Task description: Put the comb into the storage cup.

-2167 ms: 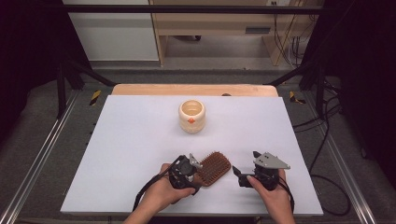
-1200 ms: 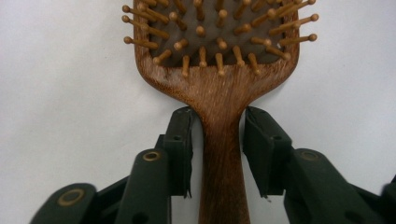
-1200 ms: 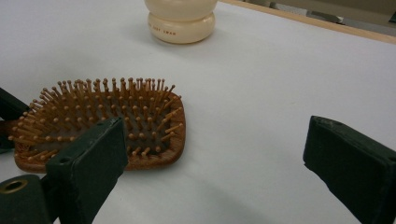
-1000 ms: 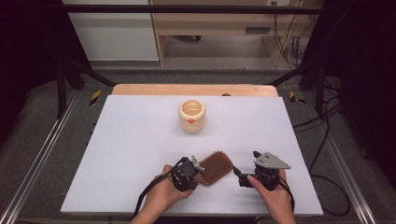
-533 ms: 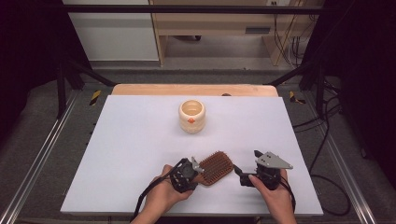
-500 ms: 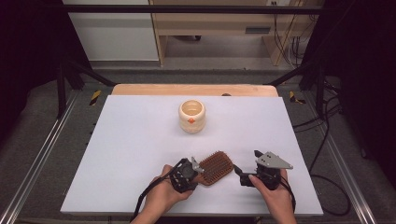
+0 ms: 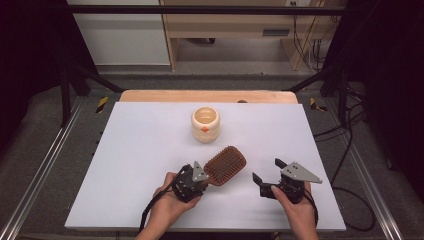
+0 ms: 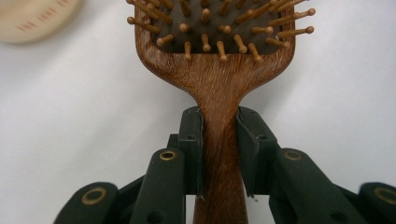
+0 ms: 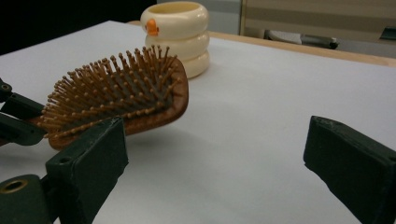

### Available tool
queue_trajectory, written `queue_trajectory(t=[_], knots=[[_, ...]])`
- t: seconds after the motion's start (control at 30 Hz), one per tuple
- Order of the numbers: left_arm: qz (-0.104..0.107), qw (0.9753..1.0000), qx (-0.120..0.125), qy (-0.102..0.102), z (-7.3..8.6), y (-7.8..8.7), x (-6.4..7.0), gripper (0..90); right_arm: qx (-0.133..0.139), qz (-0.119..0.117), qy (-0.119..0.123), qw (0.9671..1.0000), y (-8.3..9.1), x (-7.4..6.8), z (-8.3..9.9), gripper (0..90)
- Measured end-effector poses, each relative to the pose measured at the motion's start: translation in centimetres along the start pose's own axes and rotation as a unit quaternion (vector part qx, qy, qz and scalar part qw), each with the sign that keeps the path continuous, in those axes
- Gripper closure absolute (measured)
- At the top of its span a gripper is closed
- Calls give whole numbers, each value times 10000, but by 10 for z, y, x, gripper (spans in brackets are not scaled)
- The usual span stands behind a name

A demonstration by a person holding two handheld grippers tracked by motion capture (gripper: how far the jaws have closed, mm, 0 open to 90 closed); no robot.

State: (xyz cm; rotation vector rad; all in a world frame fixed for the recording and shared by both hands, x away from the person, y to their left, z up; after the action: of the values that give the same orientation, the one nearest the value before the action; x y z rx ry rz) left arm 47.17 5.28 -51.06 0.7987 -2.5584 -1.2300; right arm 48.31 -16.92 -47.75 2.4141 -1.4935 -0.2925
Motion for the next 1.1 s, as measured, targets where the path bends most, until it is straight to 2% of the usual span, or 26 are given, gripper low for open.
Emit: queue_trajectory(t=[0.03, 0.1, 0.2, 0.33, 0.4, 0.57, 0.73, 0.9, 1.0, 1.1], knots=[[-84, 9999, 86, -35, 0, 2, -3, 723, 54, 13, -10, 10000, 1, 0, -1, 66], [-145, 9994, 305, 30, 0, 7, -8, 723, 157, 24, -58, 9999, 3, 0, -5, 67], [-259, 9984, 500, 83, 3, 14, -18, 723, 346, 3, -98, 9994, 6, -3, -13, 66], [-294, 9956, 844, 285, 6, 20, -29, 723, 528, -102, -187, 9984, 8, -10, -22, 65], [-346, 9943, 965, 308, 5, 22, -33, 723, 571, -174, -221, 9980, 8, -15, -26, 64], [-382, 9916, 1179, 362, 2, 24, -33, 723, 685, -329, -224, 9969, 8, -25, -34, 59], [-341, 9888, 1375, 468, 0, 26, -31, 724, 851, -494, -437, 9942, 8, -29, -46, 59], [-301, 9850, 1592, 588, -2, 28, -30, 724, 979, -721, -755, 9897, 7, -33, -57, 49], [-319, 9838, 1667, 579, -3, 30, -30, 724, 968, -791, -708, 9896, 3, -37, -62, 43], [-359, 9823, 1750, 572, -3, 33, -30, 724, 961, -902, -766, 9883, -2, -44, -65, 39]])
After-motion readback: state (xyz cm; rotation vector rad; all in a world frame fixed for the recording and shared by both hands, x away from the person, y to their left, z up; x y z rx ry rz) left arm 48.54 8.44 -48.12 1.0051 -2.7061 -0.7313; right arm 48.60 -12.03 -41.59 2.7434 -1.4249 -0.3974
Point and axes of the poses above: each handheld gripper's, and its own axes: y roughly backward along the jaws, z roughly out of its underside, x roughly to its right, the point moved 9 cm from there along -y, roughly forward along the jaws, and after that the axes turned 5 degrees about z, right-handed, at the moved point
